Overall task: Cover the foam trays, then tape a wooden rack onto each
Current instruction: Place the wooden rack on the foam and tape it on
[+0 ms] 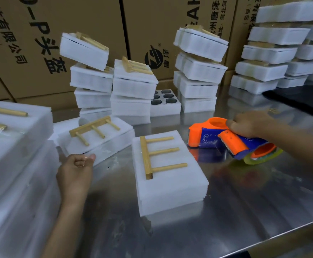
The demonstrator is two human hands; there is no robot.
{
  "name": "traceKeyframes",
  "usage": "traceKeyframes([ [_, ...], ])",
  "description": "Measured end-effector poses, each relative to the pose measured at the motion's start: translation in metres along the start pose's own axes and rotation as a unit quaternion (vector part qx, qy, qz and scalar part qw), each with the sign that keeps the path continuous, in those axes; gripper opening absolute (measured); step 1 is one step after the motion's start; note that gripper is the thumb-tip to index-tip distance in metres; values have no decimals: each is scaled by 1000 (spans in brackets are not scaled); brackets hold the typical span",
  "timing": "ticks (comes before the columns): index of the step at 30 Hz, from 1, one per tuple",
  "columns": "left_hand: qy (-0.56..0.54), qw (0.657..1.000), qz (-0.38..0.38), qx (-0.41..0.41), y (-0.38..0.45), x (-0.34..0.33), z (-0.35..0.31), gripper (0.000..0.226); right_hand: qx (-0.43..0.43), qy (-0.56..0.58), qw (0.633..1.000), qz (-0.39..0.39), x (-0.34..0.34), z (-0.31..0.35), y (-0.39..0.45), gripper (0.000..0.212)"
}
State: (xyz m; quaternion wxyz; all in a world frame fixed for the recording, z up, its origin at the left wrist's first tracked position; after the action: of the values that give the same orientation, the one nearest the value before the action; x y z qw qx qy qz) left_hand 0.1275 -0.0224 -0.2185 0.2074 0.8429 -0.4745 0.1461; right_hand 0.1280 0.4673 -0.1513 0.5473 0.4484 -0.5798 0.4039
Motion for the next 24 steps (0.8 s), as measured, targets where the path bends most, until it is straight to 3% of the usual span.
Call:
traceKeyframes([
  [3, 112, 990, 28, -85, -18, -14, -7, 18, 14, -22, 1000, -10, -6, 5, 2, 48],
  [6, 241, 955, 48, -164, -37, -28, -15, 18, 18, -32, 999, -27, -8, 8, 4, 48],
  [10, 388, 898, 43, -202, -53, -40, -27, 51, 24, -48, 997, -47, -11, 12, 7, 53],
  [12, 394, 894, 57, -208, -59, -46, -29, 61, 27, -46, 998, -46, -12, 13, 9, 54],
  [17, 359, 893, 85, -258, -73, -56, -30, 34, 33, -49, 997, -52, -12, 12, 8, 55],
  [21, 321, 901, 152, -249, -77, -66, -22, 42, 32, -49, 996, -67, -12, 10, 7, 57],
  [24, 329, 884, 212, -255, -74, -75, -15, 48, 35, -48, 995, -76, -11, 9, 6, 58],
])
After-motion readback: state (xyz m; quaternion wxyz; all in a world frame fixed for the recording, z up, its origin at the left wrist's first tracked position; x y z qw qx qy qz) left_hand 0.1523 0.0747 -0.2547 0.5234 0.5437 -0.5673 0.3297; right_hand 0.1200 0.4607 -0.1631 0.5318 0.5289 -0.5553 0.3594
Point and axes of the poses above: each hand's wrist, its own y-axis towards the middle knuckle, its own x-axis out of the back of the hand, z = x × y, the point moved 6 cm from there along y, towards the middle knuckle, and after that the axes turned 4 degrees about y, right-handed, at the moved point
